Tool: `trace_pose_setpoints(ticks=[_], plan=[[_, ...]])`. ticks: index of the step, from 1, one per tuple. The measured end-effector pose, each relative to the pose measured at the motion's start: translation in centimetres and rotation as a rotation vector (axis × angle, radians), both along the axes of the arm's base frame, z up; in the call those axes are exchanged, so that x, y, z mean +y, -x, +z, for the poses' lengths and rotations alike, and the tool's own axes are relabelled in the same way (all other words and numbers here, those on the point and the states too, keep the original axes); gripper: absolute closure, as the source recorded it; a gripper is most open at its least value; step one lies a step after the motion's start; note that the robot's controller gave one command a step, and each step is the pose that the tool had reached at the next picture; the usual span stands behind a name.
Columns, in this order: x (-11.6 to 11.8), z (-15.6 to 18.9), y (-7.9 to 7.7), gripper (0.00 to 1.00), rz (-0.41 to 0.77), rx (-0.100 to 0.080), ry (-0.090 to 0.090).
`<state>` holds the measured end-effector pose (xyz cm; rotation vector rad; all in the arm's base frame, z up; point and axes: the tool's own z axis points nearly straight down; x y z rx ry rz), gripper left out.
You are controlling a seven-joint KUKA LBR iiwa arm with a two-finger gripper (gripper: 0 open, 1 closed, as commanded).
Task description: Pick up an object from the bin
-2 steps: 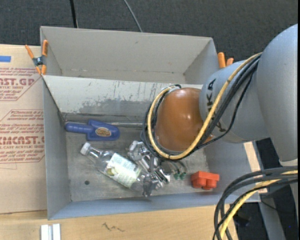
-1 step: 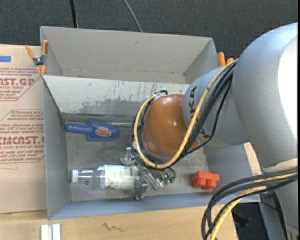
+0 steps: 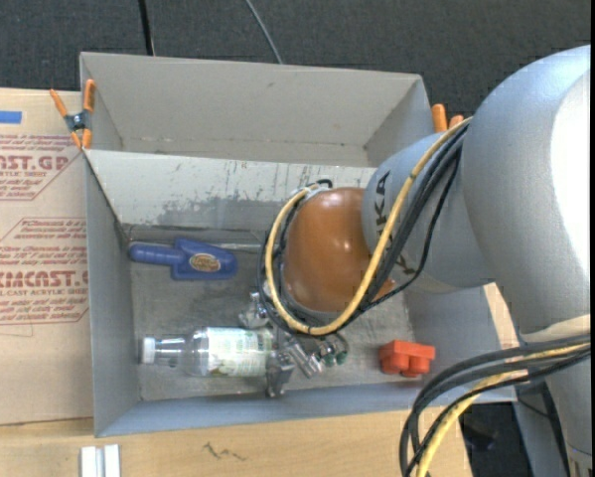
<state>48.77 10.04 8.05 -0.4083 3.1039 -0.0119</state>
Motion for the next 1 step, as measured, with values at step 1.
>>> trace_pose_setpoints(ticks=[1], plan=[[-2.01, 15.39, -1.18, 1.00, 0.051, 0.012, -0.006]])
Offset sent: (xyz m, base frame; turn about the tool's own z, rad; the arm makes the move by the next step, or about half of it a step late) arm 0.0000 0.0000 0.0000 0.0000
